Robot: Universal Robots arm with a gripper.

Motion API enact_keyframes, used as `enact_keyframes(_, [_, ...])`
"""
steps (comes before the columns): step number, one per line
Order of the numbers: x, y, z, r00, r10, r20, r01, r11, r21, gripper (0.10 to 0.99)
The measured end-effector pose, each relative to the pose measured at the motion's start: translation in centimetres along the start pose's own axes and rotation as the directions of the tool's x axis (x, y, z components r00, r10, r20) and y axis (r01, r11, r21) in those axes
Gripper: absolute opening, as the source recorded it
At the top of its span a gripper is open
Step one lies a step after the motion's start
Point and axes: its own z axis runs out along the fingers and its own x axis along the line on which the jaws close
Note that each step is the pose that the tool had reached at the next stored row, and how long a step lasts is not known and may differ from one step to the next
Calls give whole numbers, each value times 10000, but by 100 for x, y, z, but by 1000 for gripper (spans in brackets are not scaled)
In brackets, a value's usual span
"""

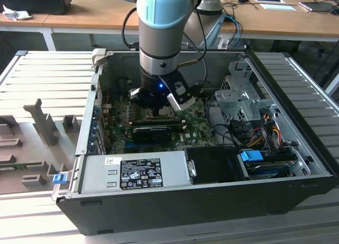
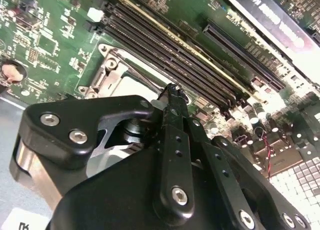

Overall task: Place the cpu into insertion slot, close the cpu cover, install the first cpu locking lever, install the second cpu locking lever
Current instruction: 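Install the second cpu locking lever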

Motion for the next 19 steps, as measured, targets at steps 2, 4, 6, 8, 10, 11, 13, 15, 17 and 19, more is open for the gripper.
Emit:
enact_keyframes(2, [7, -8, 29, 10000, -10, -3, 10, 10000, -9, 106])
enact_keyframes(4, [22, -13, 59, 10000, -26, -3, 26, 10000, -35, 106])
enact_keyframes(6, [58, -19, 104, 10000, -57, -5, 57, 9999, -87, 106])
enact_keyframes(8, [84, -25, 136, 10000, -81, -6, 80, 9999, -126, 106])
enact_keyframes(10, [116, -29, 167, 9999, -118, -8, 118, 9998, -187, 106])
enact_keyframes(11, [127, -31, 180, 9999, -130, -7, 130, 9997, -208, 106])
enact_keyframes(13, [150, -35, 201, 9999, -149, -6, 148, 9995, -270, 106])
enact_keyframes(15, [165, -67, 215, 9999, -160, 6, 160, 9991, -387, 106])
enact_keyframes(17, [172, -119, 218, 9999, -157, 29, 159, 9980, -605, 106])
enact_keyframes(19, [198, -143, 222, 9999, -154, 77, 161, 9943, -1056, 106])
